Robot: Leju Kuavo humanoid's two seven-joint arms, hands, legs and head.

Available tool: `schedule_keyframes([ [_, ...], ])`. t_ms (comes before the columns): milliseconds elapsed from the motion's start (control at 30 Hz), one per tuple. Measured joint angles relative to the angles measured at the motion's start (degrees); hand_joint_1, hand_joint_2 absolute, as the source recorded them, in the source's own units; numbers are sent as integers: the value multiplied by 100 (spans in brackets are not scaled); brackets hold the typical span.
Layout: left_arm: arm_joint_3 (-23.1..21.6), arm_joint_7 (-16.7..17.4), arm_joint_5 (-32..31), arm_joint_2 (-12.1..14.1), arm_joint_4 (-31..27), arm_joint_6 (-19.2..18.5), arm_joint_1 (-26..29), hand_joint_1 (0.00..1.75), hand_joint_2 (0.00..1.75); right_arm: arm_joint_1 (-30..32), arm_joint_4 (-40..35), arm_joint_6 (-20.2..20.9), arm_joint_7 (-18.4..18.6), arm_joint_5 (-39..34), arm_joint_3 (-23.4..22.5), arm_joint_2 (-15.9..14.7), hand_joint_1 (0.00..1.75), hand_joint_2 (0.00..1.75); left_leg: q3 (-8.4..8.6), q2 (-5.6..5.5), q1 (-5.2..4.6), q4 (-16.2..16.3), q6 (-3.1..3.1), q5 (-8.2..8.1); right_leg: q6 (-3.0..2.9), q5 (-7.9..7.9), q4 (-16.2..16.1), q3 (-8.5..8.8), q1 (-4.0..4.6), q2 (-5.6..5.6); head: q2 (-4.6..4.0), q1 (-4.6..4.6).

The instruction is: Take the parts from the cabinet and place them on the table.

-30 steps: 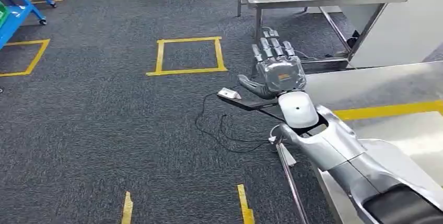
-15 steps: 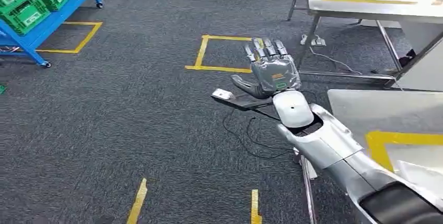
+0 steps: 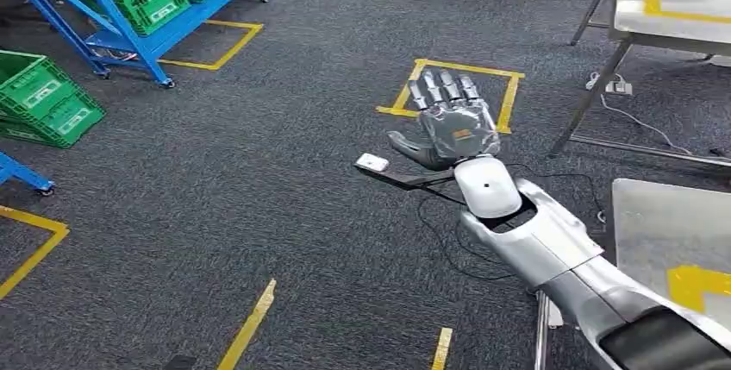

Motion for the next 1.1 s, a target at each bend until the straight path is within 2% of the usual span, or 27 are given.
schedule_keyframes([
  [33,0,0,-5,-2,0,2,-24,0,0,9,0,0,13,0,9,-2,0,0,-176,137,9,369,-23,-202,-23,-12,0,3,13,-68,0,0],
  [67,0,2,-9,-2,-2,2,-41,0,0,34,4,0,31,0,11,-7,0,0,-393,206,19,826,-36,-411,-37,-22,2,5,26,-148,0,-2],
  [100,0,0,-13,-4,-4,4,-46,0,0,66,11,-2,39,0,15,-9,0,0,-608,240,27,1266,-44,-572,-49,-32,2,5,37,-233,0,2],
  [133,0,0,-18,-13,-13,4,-38,0,0,98,15,-4,48,0,24,-9,0,0,-723,245,32,1496,-45,-614,-59,-41,3,5,45,-306,0,-4],
  [167,0,0,-20,-19,-20,4,-23,0,0,124,22,-4,48,0,40,-9,0,0,-695,247,35,1450,-39,-513,-68,-53,3,15,56,-385,0,0],
  [200,0,0,-22,-19,-20,6,-17,0,0,132,30,-4,50,0,46,-9,0,0,-552,250,34,1167,-21,-307,-65,-66,3,22,67,-453,0,-2],
  [233,0,0,-22,-15,-20,9,-16,0,0,130,33,-4,55,0,46,-9,0,0,-307,281,25,705,7,-54,-61,-78,3,41,79,-523,0,0],
  [267,0,0,-22,-13,-20,13,-18,0,0,126,33,-6,57,0,46,-9,0,0,-33,434,-9,222,55,168,-53,-97,3,71,88,-583,0,0],
  [300,0,2,-22,-6,-20,15,-23,0,0,129,33,-9,57,0,46,-9,0,0,136,806,-86,-83,108,160,-39,-120,2,94,101,-643,0,4],
  [333,0,0,-22,-2,-22,22,-38,0,0,129,35,-13,57,0,44,-9,0,0,185,893,-163,-192,149,117,-5,-145,16,87,146,-706,0,0],
  [433,0,0,-26,-4,-22,28,-36,0,0,199,42,-17,55,0,46,-22,0,0,159,666,-154,-201,194,110,53,-182,-9,143,155,-946,0,4],
  [467,0,0,-26,-12,-22,28,-21,0,0,222,26,-20,44,0,42,-22,0,0,218,583,-87,-264,228,139,108,-254,21,101,142,-910,0,-2],
  [500,0,-9,-20,-28,-22,37,-10,0,0,241,22,-37,35,0,33,-26,0,0,225,516,-72,-270,241,139,137,-337,177,68,112,-557,0,33],
  [533,0,-11,-20,-35,-22,42,-16,0,0,260,22,-57,33,0,28,-35,0,0,223,451,-58,-270,277,141,152,-504,509,-84,101,-346,2,50],
  [567,0,-15,-20,-37,-22,46,-32,0,0,304,22,-68,28,0,22,-61,0,0,223,368,-49,-270,300,143,172,-703,966,-316,83,-233,0,55],
  [600,0,-18,-20,-48,-22,53,-34,0,0,368,22,-74,28,0,22,-81,0,0,223,273,-42,-270,310,140,198,-908,1484,-596,69,-178,0,57],
  [633,0,-18,-20,-52,-22,57,-27,0,0,429,22,-76,26,0,22,-83,0,0,226,178,-40,-269,309,140,218,-971,1807,-793,56,-173,0,57],
  [667,0,-18,-20,-63,-22,55,-16,0,0,466,20,-74,20,0,22,-83,0,0,229,90,-36,-266,308,140,227,-892,1842,-862,45,-173,0,57],
  [700,0,-18,-20,-76,-22,55,-9,0,0,483,11,-57,22,0,22,-83,0,0,232,-4,-27,-261,303,141,234,-681,1625,-801,34,-172,0,59],
  [733,0,-18,-20,-85,-22,55,-8,0,0,482,-11,-9,31,0,11,-90,0,0,238,-98,-19,-255,290,139,237,-384,1194,-623,16,-146,0,61],
  [767,0,-18,-20,-94,-22,55,-11,0,0,479,-35,9,33,0,9,-90,0,0,247,-169,-8,-242,263,132,243,-118,712,-408,-8,-54,0,57],
  [800,0,-13,-20,-98,-22,55,-13,0,0,482,-63,15,33,0,0,-92,0,0,244,-238,2,-226,229,116,255,76,253,-202,-45,159,0,61],
  [833,0,-11,-20,-96,-22,55,-22,0,0,496,-63,11,31,0,-15,-118,0,0,199,-303,-24,-174,178,105,252,-19,85,-59,-77,378,0,59],
  [933,0,-20,-22,-96,-22,57,23,0,0,560,-94,-28,-7,0,-13,-120,0,0,158,-501,48,-206,74,160,159,-26,88,-49,-14,195,0,57],
  [967,0,-20,-22,-85,-22,57,50,0,0,562,-98,-28,-7,0,-39,-125,0,0,147,-567,39,-201,41,153,104,-1,45,-27,-57,116,0,61],
  [1033,0,-22,-29,-111,-26,50,61,0,0,560,-144,-26,-13,0,-50,-116,0,0,57,-72,4,11,-4,-23,33,12,9,5,-55,13,0,-15],
  [1100,0,-22,-29,-111,-26,50,61,0,0,560,-144,-26,-13,0,-50,-116,0,0,57,-72,4,11,-4,-23,33,12,9,5,-55,13,0,-15],
])
